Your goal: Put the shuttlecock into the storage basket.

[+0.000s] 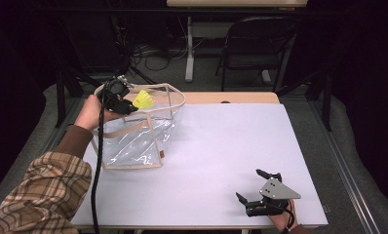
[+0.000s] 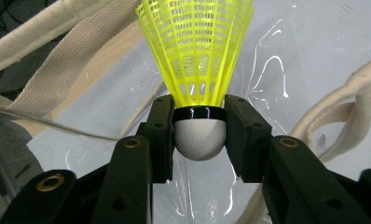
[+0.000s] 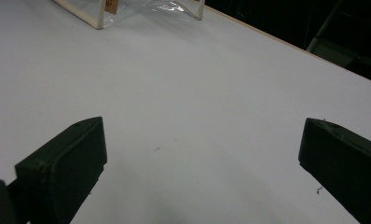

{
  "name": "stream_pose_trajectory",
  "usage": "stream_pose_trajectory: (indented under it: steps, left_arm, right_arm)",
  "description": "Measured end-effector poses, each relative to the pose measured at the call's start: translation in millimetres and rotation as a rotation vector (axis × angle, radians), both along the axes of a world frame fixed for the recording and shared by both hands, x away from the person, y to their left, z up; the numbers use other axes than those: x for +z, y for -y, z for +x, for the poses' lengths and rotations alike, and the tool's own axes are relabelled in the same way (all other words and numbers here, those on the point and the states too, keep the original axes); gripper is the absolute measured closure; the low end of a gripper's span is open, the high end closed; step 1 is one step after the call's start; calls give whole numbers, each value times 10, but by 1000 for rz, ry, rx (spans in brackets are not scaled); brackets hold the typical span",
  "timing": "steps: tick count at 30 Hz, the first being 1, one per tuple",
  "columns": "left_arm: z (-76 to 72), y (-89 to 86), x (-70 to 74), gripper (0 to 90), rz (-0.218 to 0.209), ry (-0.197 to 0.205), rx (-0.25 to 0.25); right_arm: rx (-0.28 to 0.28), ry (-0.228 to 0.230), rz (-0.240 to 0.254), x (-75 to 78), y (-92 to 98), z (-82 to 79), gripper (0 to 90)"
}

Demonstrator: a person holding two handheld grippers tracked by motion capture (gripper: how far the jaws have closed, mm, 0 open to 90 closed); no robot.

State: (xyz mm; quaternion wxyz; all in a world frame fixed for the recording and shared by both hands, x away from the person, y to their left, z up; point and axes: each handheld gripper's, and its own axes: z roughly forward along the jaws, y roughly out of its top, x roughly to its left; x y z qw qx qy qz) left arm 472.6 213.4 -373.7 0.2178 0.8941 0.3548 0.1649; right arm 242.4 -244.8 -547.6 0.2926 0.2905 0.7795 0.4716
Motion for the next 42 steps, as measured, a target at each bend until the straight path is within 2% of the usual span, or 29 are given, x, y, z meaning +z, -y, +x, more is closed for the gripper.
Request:
stream_pose_trajectory:
  steps: [3, 8, 13, 17, 19, 23, 35, 42]
  left_arm:
    - [8, 8, -9, 635, -8, 7, 11]
    - [6, -1, 0, 486, -35, 33, 23]
    - [-44, -46, 46, 369, -83, 78, 47]
    - [-118, -94, 84, 271, -156, 122, 68]
    - [-176, -103, 106, 243, -169, 155, 74]
    - [-266, -96, 138, 148, -182, 195, 76]
    - [-522, -67, 180, 10, -243, 297, 84]
    - [-684, -57, 181, 0, -271, 337, 72]
  right_arm:
    - [-2, -3, -2, -1, 3, 2, 6]
    - [-5, -3, 0, 0, 8, 3, 6]
    - [-6, -2, 2, -1, 10, 2, 5]
    - [-8, -3, 3, 0, 16, 1, 5]
    - [-7, -2, 3, -3, 17, 2, 5]
    - [-8, -6, 5, -6, 20, 4, 6]
    - [-12, -2, 4, -3, 22, 3, 5]
    - [-13, -2, 6, -2, 26, 7, 6]
